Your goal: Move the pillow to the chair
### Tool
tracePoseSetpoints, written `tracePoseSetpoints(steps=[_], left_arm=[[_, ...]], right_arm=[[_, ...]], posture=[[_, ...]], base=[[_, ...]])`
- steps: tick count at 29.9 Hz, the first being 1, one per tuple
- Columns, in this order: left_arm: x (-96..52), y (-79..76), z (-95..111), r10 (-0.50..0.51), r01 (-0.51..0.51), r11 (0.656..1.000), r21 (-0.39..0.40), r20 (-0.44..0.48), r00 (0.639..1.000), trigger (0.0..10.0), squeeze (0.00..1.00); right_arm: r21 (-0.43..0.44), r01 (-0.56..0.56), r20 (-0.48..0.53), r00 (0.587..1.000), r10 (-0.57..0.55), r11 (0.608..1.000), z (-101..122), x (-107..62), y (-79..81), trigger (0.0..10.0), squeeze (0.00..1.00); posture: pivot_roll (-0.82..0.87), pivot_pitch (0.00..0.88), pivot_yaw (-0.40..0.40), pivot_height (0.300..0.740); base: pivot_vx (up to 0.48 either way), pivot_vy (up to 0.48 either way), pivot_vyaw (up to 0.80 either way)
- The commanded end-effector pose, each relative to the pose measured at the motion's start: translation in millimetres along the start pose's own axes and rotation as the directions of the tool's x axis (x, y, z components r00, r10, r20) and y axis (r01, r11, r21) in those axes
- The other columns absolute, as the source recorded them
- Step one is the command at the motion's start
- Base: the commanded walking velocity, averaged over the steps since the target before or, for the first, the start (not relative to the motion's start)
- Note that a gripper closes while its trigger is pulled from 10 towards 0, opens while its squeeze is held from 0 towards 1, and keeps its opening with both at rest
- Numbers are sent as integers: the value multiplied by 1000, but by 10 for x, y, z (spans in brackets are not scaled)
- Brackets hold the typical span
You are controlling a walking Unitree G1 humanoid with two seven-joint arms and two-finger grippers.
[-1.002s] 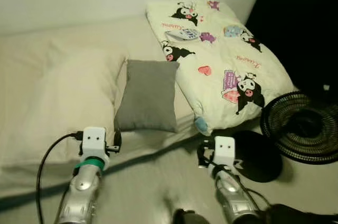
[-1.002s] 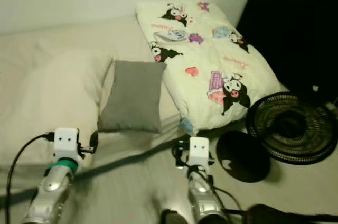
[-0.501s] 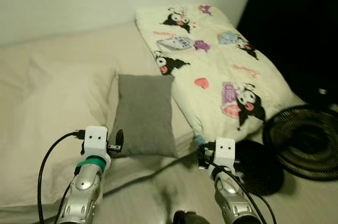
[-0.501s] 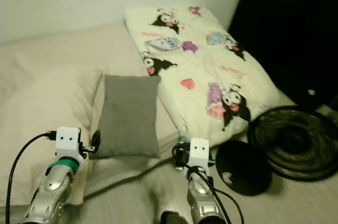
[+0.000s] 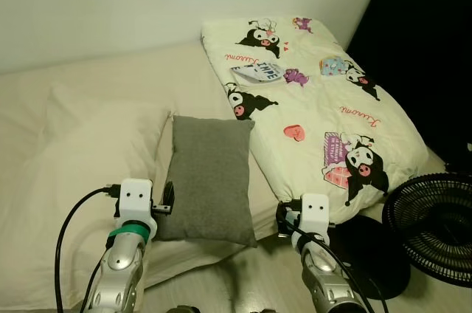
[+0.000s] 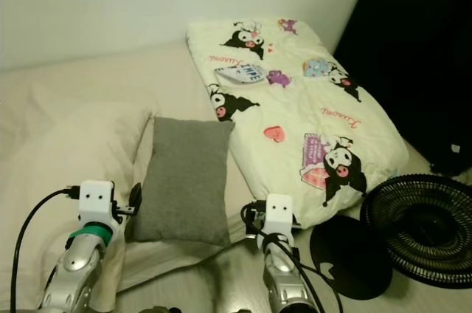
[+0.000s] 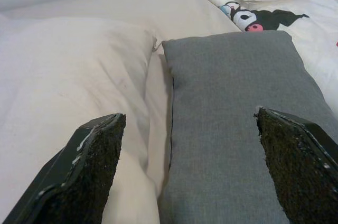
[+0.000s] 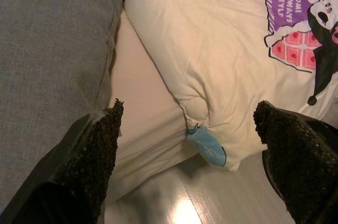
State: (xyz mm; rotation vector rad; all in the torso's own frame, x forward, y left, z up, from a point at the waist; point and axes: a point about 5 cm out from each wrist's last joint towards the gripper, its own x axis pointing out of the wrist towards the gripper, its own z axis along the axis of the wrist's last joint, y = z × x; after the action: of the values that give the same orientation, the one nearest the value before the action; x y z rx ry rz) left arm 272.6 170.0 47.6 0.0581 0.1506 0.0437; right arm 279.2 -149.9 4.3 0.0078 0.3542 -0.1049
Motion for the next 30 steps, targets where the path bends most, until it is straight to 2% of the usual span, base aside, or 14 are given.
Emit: tracePoseSetpoints(steps=[1, 6, 30], left_arm=[[-33, 10, -54, 9, -9, 1000, 1, -16, 1000, 10000, 0], [-26, -6, -58, 7, -7, 1000, 6, -20, 1000, 10000, 0], [-45, -13, -125, 16, -15, 1000, 13, -41, 999, 10000, 0]], right_arm=[[5, 5, -25, 1000, -5, 1000, -52, -13, -20, 10000, 0], [41, 3, -27, 1000, -1, 999, -48, -11, -10, 10000, 0], [25, 10, -11, 1000, -10, 1000, -13, 6, -19, 10000, 0]], posture=[[29, 42, 63, 740], [27, 43, 62, 720], [28, 42, 49, 635]], base=[[0, 0, 0], [0, 0, 0], [0, 0, 0]])
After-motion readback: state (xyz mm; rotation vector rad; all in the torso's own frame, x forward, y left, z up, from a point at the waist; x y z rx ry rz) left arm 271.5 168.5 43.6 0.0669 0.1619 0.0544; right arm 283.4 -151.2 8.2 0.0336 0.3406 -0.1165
